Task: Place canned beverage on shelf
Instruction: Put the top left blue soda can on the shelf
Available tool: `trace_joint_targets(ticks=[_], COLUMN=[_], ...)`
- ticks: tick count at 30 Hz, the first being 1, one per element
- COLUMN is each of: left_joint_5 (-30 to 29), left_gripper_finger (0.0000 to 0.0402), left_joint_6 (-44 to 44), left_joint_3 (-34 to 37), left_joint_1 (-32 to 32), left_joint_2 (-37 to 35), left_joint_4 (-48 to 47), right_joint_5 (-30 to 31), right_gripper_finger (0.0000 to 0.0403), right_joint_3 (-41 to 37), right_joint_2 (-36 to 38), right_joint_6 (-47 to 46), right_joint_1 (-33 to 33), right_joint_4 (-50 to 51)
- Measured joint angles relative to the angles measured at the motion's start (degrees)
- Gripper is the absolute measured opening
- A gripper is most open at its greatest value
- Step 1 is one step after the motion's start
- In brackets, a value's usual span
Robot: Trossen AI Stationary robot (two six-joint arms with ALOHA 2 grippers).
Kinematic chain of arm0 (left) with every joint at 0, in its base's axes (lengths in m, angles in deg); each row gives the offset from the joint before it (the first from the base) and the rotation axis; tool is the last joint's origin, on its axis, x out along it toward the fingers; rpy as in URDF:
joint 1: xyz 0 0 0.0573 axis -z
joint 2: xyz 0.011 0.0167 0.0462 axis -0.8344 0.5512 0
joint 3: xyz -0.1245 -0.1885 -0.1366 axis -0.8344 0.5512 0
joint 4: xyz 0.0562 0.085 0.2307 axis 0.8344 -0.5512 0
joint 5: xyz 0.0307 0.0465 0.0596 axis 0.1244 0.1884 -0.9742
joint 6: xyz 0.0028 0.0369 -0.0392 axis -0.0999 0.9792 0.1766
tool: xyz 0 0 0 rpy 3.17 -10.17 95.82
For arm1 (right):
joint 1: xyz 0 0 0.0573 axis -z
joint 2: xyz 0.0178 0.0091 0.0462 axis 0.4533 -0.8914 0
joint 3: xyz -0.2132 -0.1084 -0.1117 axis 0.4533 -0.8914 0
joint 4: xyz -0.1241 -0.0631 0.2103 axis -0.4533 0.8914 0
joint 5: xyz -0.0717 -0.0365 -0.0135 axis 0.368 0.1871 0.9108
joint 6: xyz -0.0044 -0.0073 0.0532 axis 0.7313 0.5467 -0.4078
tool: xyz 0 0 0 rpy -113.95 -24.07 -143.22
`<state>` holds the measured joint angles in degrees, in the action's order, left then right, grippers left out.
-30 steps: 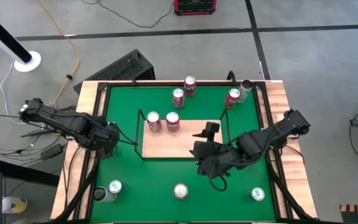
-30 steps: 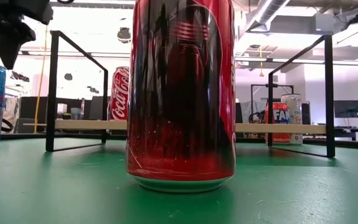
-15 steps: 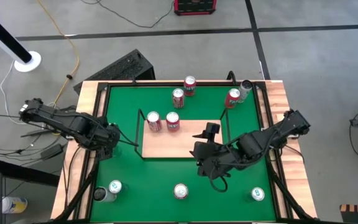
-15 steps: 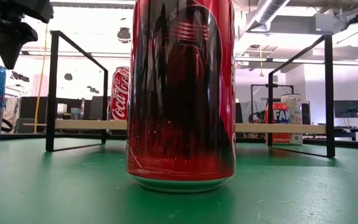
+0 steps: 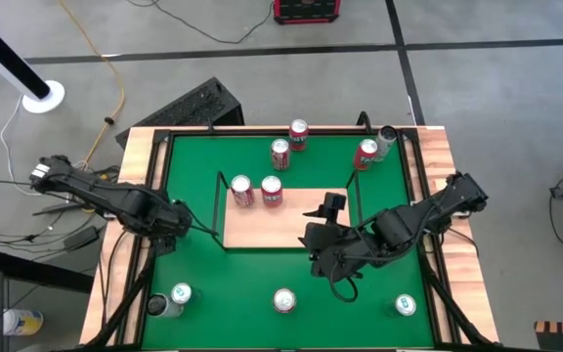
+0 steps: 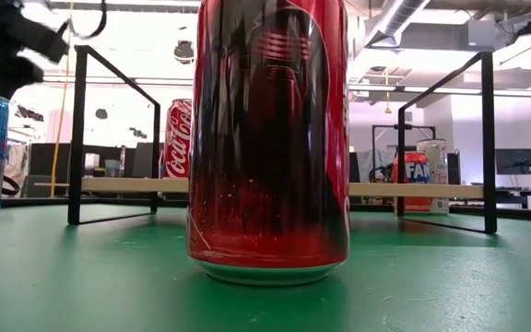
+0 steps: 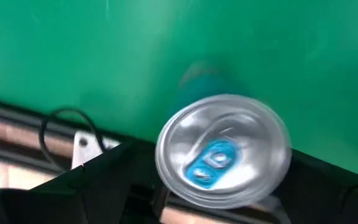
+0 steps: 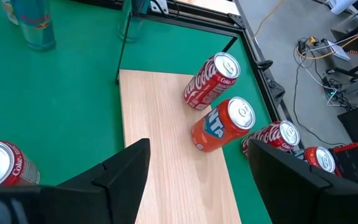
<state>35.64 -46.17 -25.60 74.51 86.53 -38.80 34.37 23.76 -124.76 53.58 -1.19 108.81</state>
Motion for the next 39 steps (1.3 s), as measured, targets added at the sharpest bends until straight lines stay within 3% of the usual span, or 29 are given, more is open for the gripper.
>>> trace_joint_targets(ticks=[5, 10, 19, 24, 30, 34, 39], left_joint_5=[-1.26, -1.41, -0.99, -1.0, -4.17, -9.86, -12.85], left_gripper_finger=[0.0328, 0.0311, 0.0223, 0.0218, 0.0218, 0.0218, 0.0218], left_joint_6=[1.45, 1.75, 1.2, 1.33, 2.23, 2.16, 8.73], left_joint_3=[2.19, 2.19, 2.12, -0.31, -11.5, -24.71, -41.71], left_joint_1=[-0.06, -0.06, -0.04, -0.04, -0.22, -3.3, -8.62], left_joint_2=[-0.64, -0.68, -0.72, -0.66, -0.56, 2.18, 8.75], left_joint_4=[5.11, 3.98, 4.71, 3.84, -0.96, -11.25, -11.13], right_joint_5=[0.0, 0.0, 0.0, 0.0, 0.0, 0.0, 0.0], right_gripper_finger=[0.0297, 0.0297, 0.0297, 0.0297, 0.0297, 0.0297, 0.0297], right_joint_3=[0.0, 0.0, 0.0, 0.0, 0.0, 0.0, 0.0], right_joint_2=[0.0, -0.02, -0.02, -0.02, -0.02, -0.02, -0.02], right_joint_6=[0.27, 0.28, 0.44, 0.44, 0.48, 0.56, 1.14], right_joint_1=[0.03, 0.46, 0.52, 0.52, 0.52, 0.52, 0.52], right_joint_4=[-0.02, -0.04, -0.04, -0.04, -0.02, 0.0, 0.04])
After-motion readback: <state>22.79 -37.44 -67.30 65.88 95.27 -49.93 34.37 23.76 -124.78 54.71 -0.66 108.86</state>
